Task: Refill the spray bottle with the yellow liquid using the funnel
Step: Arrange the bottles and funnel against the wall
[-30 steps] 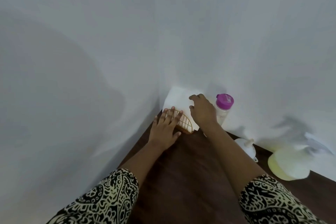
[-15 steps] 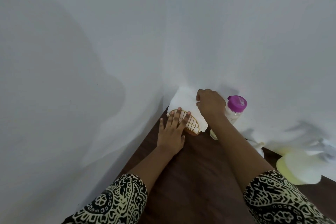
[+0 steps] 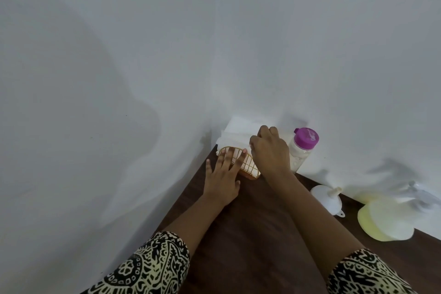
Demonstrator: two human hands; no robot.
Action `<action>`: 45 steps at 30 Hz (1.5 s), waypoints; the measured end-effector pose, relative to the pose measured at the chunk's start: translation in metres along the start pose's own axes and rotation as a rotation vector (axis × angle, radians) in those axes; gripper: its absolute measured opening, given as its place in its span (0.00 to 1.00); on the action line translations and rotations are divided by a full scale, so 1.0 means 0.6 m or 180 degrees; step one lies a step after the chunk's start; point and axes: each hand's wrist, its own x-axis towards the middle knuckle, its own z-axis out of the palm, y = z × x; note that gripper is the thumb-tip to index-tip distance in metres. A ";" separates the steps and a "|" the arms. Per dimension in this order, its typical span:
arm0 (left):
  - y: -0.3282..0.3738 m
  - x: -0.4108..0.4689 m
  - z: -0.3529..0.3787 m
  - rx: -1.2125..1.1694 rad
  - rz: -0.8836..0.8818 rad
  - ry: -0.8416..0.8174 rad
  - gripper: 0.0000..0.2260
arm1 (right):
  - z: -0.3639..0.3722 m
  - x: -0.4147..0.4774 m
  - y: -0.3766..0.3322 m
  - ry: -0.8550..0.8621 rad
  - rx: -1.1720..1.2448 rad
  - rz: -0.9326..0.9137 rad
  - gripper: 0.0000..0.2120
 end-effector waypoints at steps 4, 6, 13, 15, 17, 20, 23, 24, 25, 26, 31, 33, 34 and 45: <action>0.003 -0.002 -0.005 0.0006 -0.0039 -0.0035 0.41 | 0.001 -0.002 0.004 0.0315 -0.0170 -0.0301 0.08; 0.003 -0.002 -0.005 0.0004 -0.0040 -0.0060 0.41 | 0.003 -0.001 0.005 0.0282 -0.0198 -0.0568 0.10; 0.003 -0.003 -0.011 0.0083 0.0009 -0.0206 0.43 | -0.011 0.024 0.005 -0.0460 0.0835 -0.0094 0.07; 0.002 0.000 -0.013 0.0091 0.0024 -0.0287 0.42 | -0.023 0.035 0.005 -0.0589 0.1264 0.0098 0.08; 0.002 0.001 -0.016 0.0063 0.0042 -0.0356 0.43 | -0.034 0.044 0.008 -0.0608 0.1385 0.0200 0.09; 0.002 0.005 -0.031 -0.0071 0.0053 -0.0593 0.42 | -0.060 0.054 0.017 -0.0642 0.1485 0.0198 0.10; 0.012 -0.003 -0.058 -0.0506 -0.0164 -0.0704 0.40 | -0.104 0.045 0.023 -0.0577 0.1613 0.0056 0.12; 0.021 -0.013 -0.068 -0.0774 -0.0277 -0.0622 0.39 | -0.121 0.036 0.023 -0.0520 0.1639 0.0030 0.12; 0.034 -0.029 -0.081 -0.1182 -0.0411 -0.0517 0.37 | -0.142 0.020 0.024 -0.0464 0.1657 0.0006 0.11; 0.050 -0.050 -0.094 -0.1829 -0.0561 -0.0437 0.35 | -0.163 0.000 0.024 -0.0403 0.1677 -0.0034 0.11; 0.132 -0.201 -0.127 -0.6218 -0.1459 -0.0376 0.21 | -0.261 -0.206 0.021 -0.0096 0.1780 -0.0582 0.11; 0.169 -0.272 -0.118 -0.6974 -0.1399 -0.0307 0.27 | -0.285 -0.317 0.025 -0.0355 0.1627 -0.0792 0.13; 0.186 -0.306 -0.111 -0.7263 -0.1345 -0.0275 0.30 | -0.289 -0.366 0.027 -0.0494 0.1548 -0.0873 0.14; 0.453 -0.677 0.058 -0.7881 -0.1823 -0.1008 0.39 | -0.273 -0.838 0.150 -0.0955 0.2203 0.0276 0.11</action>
